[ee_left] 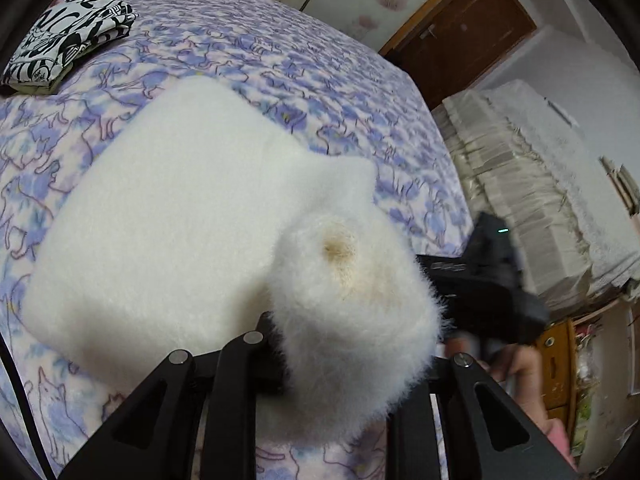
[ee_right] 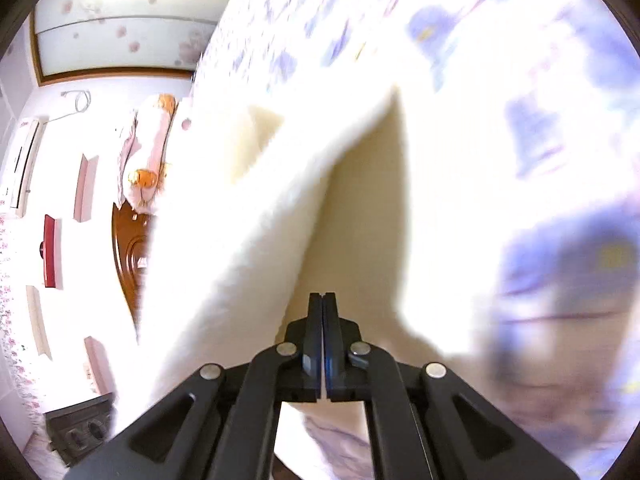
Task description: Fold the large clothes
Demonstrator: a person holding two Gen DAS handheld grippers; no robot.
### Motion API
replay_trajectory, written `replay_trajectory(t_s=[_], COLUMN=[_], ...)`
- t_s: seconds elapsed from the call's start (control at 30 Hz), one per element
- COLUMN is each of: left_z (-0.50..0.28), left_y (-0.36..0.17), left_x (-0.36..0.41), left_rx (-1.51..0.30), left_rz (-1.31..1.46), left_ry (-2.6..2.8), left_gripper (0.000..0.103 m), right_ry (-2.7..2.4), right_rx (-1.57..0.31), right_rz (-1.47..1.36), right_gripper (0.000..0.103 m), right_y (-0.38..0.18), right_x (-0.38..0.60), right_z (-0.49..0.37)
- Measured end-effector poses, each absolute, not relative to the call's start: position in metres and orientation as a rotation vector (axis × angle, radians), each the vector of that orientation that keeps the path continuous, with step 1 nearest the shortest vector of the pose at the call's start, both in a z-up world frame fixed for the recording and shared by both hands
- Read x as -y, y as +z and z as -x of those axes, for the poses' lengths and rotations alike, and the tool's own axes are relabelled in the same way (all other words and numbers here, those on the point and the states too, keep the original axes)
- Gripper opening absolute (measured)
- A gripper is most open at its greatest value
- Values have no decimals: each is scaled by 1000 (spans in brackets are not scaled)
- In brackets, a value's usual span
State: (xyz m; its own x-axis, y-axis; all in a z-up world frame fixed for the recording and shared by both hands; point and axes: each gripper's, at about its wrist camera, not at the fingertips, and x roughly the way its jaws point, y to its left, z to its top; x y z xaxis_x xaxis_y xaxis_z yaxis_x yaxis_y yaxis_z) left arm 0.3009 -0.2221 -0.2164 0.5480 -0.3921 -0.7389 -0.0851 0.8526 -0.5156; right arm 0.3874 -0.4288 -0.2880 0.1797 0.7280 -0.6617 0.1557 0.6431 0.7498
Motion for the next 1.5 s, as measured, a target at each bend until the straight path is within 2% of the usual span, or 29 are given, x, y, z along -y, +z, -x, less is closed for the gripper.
replay_trajectory(t_s=[0.17,0.3,0.43,0.6,0.63,0.73,0.83,0.9,1.07,1.5], left_z=[-303,-297,-288,-283,-283,-283,-281,-278,-270,-263], left_y=[-239,-243,-250,-254,-253,-246,-238,-232,-213,-188], left_x=[246,273,305,319,319,320,318,311,290,207], left_rx=[-1028,-994,-975,-967,-965,-975,-999,-1025,-1100,-1296], left_rz=[467,328,122,32,35,40,41,94,170,89], left_ry=[-141,-86,-33,-24,-29,-59,-115,-165,-271,-204], left_gripper=[19,19,23,31,36,46,53,61,82,83], right_ry=[431,423,449,526,541,551,557,557,520,501], right_rx=[-1334,-1325,-1311,-1356,-1378,-1425,-1435,-1436,-1474,-1648], right_rz=[-860,-902,-918,-901,-891,-859,-875,-880,-824,-734], right_gripper=[0,0,0,0,0,5,26,40,43,43], right_y=[-286,-291,-287,-283,-284,-285,-283,-279,-271,-261], right_x=[472,486,484,466,462,450,442,439,430,383], right_z=[-378,-376,-386,-403,-406,-412,-415,-414,-399,-324])
